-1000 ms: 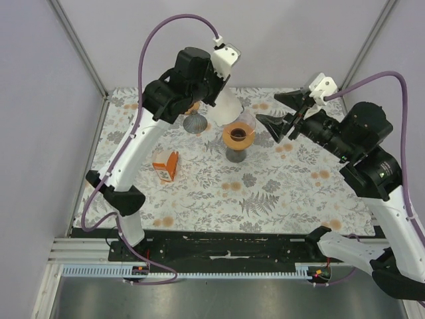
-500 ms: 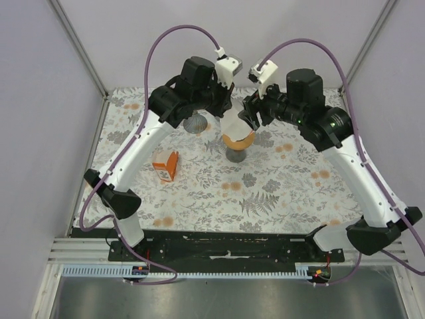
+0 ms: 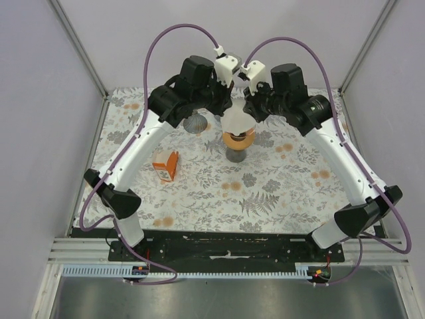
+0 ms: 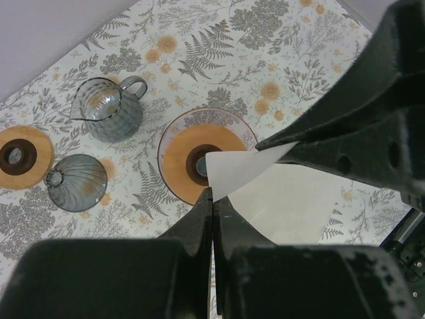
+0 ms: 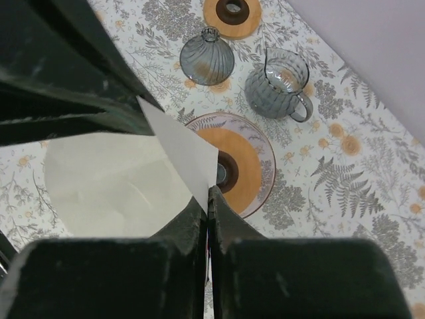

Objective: Place the coffee filter in the dripper
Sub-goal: Place the coffee filter in the coffee dripper.

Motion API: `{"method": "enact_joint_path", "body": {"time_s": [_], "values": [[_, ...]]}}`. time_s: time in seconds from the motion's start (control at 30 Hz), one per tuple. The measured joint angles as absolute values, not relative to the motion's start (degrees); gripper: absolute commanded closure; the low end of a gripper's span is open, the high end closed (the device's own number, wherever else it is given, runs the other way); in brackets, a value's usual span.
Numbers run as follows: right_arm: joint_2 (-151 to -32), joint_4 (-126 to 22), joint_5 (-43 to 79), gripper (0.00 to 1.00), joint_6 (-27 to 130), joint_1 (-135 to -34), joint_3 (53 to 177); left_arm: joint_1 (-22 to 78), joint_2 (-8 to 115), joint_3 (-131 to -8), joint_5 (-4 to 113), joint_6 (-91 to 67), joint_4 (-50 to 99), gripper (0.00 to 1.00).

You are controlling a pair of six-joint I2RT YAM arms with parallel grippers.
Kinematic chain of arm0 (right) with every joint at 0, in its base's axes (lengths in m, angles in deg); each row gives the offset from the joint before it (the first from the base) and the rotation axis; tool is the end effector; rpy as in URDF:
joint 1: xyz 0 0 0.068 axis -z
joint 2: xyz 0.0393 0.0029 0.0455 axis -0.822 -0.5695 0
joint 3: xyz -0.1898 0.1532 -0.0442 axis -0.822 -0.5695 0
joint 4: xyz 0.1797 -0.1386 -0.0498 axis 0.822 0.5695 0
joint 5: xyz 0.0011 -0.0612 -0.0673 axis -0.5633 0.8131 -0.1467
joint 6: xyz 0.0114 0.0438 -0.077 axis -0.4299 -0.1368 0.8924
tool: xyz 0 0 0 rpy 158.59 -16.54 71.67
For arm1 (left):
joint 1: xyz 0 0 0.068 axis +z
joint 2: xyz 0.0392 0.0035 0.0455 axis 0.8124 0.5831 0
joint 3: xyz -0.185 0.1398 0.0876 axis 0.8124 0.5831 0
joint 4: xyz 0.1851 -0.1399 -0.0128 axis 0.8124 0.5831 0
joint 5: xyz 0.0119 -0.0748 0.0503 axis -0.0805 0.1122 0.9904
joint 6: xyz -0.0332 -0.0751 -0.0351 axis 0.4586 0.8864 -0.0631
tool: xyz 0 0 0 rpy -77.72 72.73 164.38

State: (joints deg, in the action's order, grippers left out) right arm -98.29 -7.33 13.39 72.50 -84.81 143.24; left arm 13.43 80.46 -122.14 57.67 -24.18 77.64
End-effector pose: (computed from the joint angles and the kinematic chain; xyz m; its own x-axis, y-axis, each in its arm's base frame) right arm 0.2795 0.1776 0.3947 -0.2528 -0.4224 -0.8705 -0.7272 0.6763 -0.1170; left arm 0.2818 -0.2535 0.4121 -0.3525 0.3102 -0.8829 0.7132 0.6999 -0.0388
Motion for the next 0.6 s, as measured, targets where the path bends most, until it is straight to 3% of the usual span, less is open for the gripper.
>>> {"method": "enact_joint_path", "body": {"time_s": [0.03, 0.07, 0.17, 0.23, 0.33, 0.6], "values": [[-98.79, -7.38, 13.26, 1.00, 72.22, -84.52, 143.54, 13.52, 80.46, -122.14, 57.67, -24.18, 77.64, 0.98], [-99.23, -7.40, 12.99, 1.00, 71.91, -84.17, 143.74, 13.49, 80.46, -122.14, 57.52, -24.18, 77.64, 0.91], [-100.47, -7.36, 10.90, 1.00, 70.05, -82.27, 144.26, 13.49, 80.64, -122.14, 56.76, -24.55, 77.62, 0.47], [-101.59, -7.36, 9.02, 1.00, 68.17, -80.00, 144.64, 13.80, 80.81, -122.14, 56.27, -25.14, 77.53, 0.32], [-104.27, -7.22, 5.76, 1.00, 65.27, -76.37, 145.79, 15.31, 81.06, -122.16, 54.81, -25.18, 77.47, 0.26], [-112.86, -3.64, 3.07, 1.00, 61.05, -73.07, 148.94, 21.71, 81.10, -120.04, 51.58, -24.75, 74.69, 0.27]]}}
